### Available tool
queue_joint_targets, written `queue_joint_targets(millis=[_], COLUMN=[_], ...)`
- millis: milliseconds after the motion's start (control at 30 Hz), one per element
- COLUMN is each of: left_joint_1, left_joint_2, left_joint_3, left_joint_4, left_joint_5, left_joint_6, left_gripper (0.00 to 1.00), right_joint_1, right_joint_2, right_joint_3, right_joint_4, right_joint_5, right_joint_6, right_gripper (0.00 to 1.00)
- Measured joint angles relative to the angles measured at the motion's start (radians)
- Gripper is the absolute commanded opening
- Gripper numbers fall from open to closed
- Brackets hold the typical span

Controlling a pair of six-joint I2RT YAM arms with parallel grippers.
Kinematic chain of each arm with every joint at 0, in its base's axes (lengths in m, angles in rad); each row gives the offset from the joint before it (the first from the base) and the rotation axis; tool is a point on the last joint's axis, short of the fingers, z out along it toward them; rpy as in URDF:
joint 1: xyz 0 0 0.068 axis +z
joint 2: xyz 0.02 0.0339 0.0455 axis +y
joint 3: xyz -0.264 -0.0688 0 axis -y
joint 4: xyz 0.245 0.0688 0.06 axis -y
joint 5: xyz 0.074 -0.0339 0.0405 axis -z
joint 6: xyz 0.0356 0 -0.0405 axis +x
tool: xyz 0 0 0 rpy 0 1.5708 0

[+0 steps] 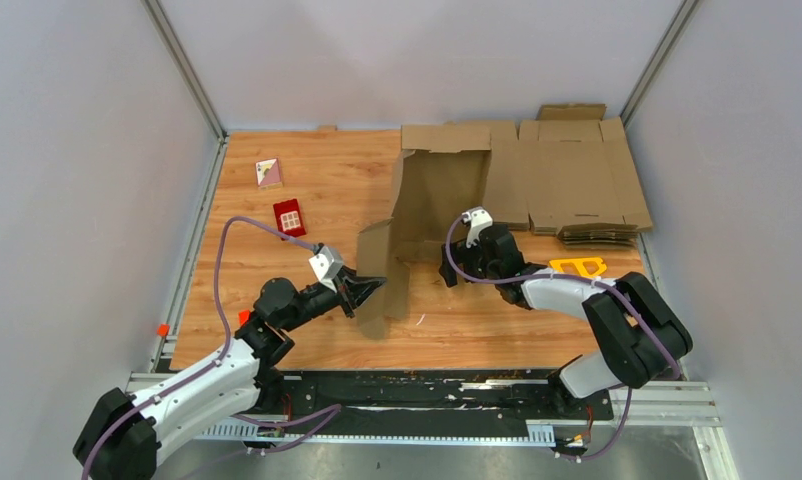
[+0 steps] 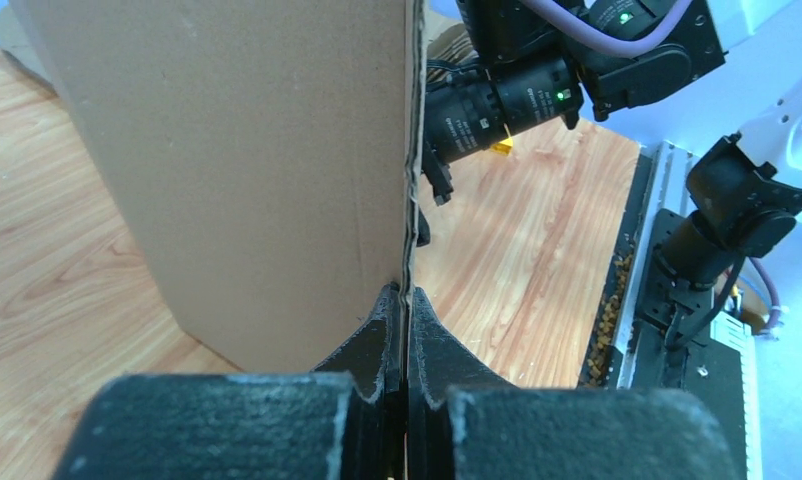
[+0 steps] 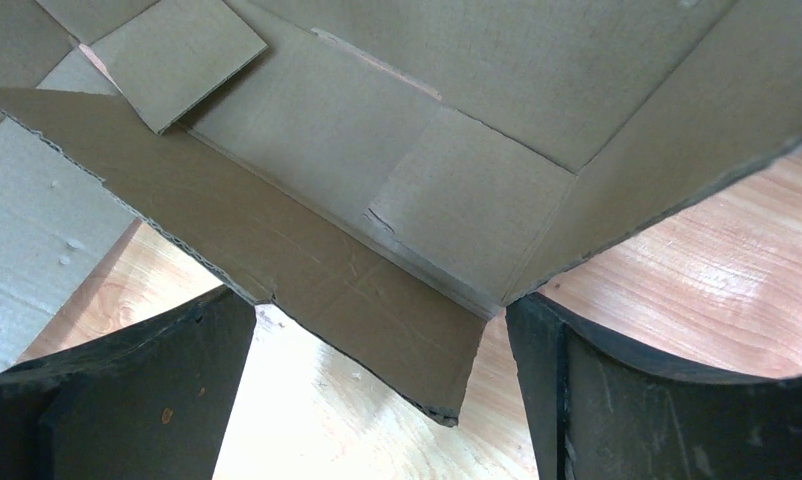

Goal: Fold the paper box

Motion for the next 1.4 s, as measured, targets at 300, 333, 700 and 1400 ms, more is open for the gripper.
queue_joint_targets(millis=[300,333,700,1400], left_joint_1=[0.0,0.0,0.0,0.0], left_joint_2=[0.007,0.009,0.174,0.206], left_joint_3=[0.0,0.0,-0.004,0.035], left_joint_4=[0.029,0.037,0.209,0.131], left_joint_5=[0.023,0.03,0.148,0.108], left_joint_6=[-0.023,-0.027,-0.083,-0.043], left_gripper=[0.0,0.0,0.0,0.0], right_joint_1=[0.0,0.0,0.0,-0.022], right_joint_2=[0.0,0.0,0.0,0.053], right_joint_3=[0.0,0.0,0.0,0.113], right_joint_4=[0.01,0.01,0.01,-0.052], right_joint_5=[0.009,0.01,0.01,0.122], right_joint_6=[-0.01,-0.01,-0.005,0.122], right_gripper=[0.94,0.94,0.83,1.0])
